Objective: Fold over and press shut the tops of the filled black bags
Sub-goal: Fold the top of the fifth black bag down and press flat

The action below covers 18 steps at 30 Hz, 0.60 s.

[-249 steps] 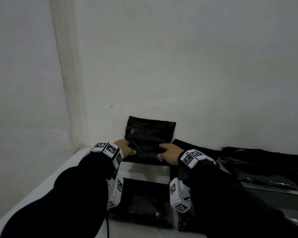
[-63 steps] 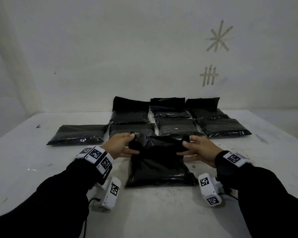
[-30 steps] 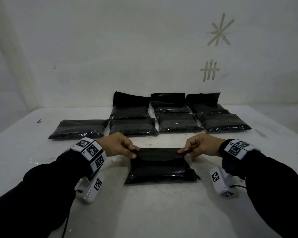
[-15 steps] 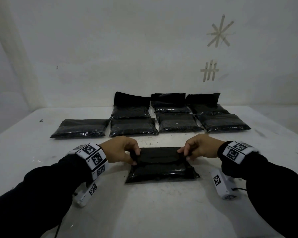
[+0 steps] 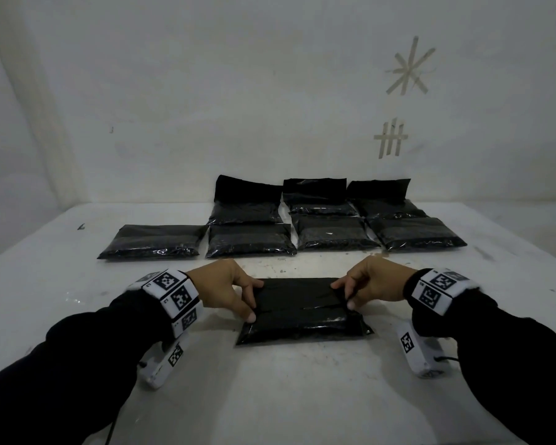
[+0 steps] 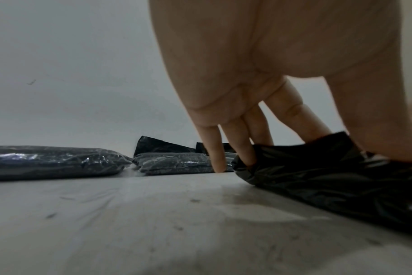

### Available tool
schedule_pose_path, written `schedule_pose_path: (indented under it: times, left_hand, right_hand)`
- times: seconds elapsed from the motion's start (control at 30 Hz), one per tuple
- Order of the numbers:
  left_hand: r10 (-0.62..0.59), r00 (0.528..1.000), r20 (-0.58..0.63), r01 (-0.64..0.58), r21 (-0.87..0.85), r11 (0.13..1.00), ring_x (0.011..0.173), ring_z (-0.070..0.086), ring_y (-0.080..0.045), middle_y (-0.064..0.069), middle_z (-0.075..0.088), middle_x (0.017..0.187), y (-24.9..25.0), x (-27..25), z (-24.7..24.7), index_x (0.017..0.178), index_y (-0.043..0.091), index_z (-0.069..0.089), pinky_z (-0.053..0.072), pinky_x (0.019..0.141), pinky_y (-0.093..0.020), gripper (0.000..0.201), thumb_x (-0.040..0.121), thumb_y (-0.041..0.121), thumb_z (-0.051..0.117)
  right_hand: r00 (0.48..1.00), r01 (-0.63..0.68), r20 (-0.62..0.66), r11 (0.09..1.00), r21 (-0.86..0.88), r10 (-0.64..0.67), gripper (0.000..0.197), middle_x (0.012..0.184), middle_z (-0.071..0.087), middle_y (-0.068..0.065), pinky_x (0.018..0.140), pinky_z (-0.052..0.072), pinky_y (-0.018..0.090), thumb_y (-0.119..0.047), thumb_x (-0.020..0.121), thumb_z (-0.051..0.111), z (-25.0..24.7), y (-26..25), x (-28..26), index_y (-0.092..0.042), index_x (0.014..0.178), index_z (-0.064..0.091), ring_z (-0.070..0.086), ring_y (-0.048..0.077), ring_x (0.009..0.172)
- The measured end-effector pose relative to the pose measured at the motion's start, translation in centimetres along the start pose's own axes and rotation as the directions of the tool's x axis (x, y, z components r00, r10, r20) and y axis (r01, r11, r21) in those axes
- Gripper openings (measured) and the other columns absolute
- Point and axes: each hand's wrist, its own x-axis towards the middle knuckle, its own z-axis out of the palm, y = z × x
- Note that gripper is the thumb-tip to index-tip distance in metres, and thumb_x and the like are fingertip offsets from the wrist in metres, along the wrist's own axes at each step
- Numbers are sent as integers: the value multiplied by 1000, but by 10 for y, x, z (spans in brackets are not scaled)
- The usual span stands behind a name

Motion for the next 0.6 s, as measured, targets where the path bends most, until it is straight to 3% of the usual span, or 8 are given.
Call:
schedule_pose_path:
  times: [0.17,0.27,0.33,0.47,0.6]
  left_hand:
    - [-10,1000,-15,11,79,997,114,43,7,10,54,135,2,1,1,68,30,67,28,103,-19,20,67,20,84]
    - [2,999,-40,3,140,990,118,45,4,9,54,134,4,5,-2,66,32,65,30,103,-19,22,67,20,84]
    - [-5,998,-59,15,165,986,124,47,-3,9,55,134,5,9,-5,65,32,64,31,106,-23,23,66,21,84]
    - [-6,997,-74,20,203,979,127,46,-6,6,54,136,4,12,-6,67,31,65,30,107,-24,20,67,23,83]
    - [21,995,-102,5,247,969,126,45,-6,8,53,134,2,8,-3,68,36,65,30,110,-28,19,68,28,82]
  right_hand:
    - [1000,-13,-29,993,-118,10,21,107,66,-14,90,45,17,-16,64,85,3,-7,-2,-26,63,67,59,-1,107]
    - [999,-10,-41,984,-179,3,22,103,64,-20,97,46,24,-18,63,86,2,-9,2,-27,64,66,59,0,108]
    - [999,-7,-50,976,-218,-4,22,109,65,-17,98,46,26,-17,64,86,1,-13,6,-26,65,65,59,1,108]
    - [998,7,-56,956,-294,-25,25,123,63,-10,86,40,16,-17,68,83,-1,-19,12,-29,65,61,58,2,110]
    - [998,27,-41,946,-324,-42,11,126,61,-10,72,29,-2,-17,73,79,0,-16,11,-24,73,70,47,-11,105]
